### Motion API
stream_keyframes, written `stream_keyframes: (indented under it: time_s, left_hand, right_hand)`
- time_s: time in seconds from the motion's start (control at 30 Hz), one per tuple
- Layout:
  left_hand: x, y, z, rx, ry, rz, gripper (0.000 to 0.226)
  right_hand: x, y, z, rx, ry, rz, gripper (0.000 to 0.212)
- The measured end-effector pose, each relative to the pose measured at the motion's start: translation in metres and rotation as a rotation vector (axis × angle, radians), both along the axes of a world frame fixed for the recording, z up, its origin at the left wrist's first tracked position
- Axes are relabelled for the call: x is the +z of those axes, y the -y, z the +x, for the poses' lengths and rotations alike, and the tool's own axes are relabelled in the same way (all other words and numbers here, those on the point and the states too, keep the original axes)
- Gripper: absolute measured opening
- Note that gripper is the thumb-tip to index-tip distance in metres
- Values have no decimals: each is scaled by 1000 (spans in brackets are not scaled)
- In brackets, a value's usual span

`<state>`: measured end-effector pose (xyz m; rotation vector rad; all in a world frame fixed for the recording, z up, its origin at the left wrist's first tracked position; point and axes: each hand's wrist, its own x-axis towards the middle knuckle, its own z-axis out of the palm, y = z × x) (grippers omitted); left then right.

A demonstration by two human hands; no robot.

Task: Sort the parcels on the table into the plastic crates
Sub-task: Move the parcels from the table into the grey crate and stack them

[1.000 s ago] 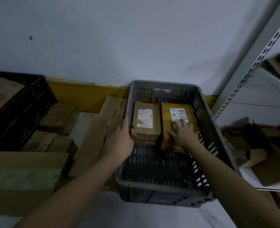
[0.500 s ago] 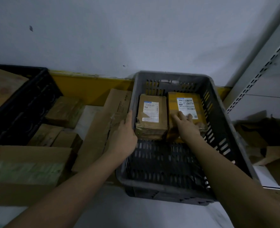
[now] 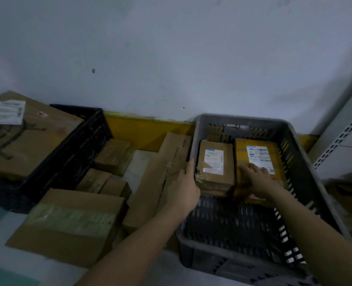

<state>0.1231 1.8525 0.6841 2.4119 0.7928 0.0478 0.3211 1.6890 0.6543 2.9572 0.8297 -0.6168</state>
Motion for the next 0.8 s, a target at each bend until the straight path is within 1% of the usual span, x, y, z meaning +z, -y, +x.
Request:
stream_keyframes:
  time_s: [0.07,0.13,0.2,0.33,0.37,0.4,0.5,0.63,0.7,0.8]
  left_hand:
    - [1,1,1,3,15,-12,79]
    - [1,1,-2,12,70,-60,75]
    - [-1,-1,-4,29,134,-146,71]
    - [6,-5,-11,89,238,-520,59]
    - [8,-7,-15,87,254,-559,56]
    - [9,-12,-21,96,264,-567,53]
    - [7,-40,-44,154,309,-512,42]
    - [8,-105,-74,233,349,-462,28]
    - [11,-141,-88,291,346,-464,27]
    - [10,-194,-109,362,312,-435,31]
  right_hand:
    - [21,-2,-2,13,47,87,77]
    - [43,-10,-13,10,100,278,64]
    - [65,-22,-31,52,109,452,52]
    - [95,-51,-78,183,65,644,42]
    - [99,-60,-91,206,55,688,40]
    - [103,-68,-103,228,47,730,38]
    - [107,-96,-133,270,-4,823,34]
    - [95,-143,-159,321,-121,837,32]
    - [87,-169,-167,310,-199,819,31]
    - [73,-211,-179,274,-308,785,32]
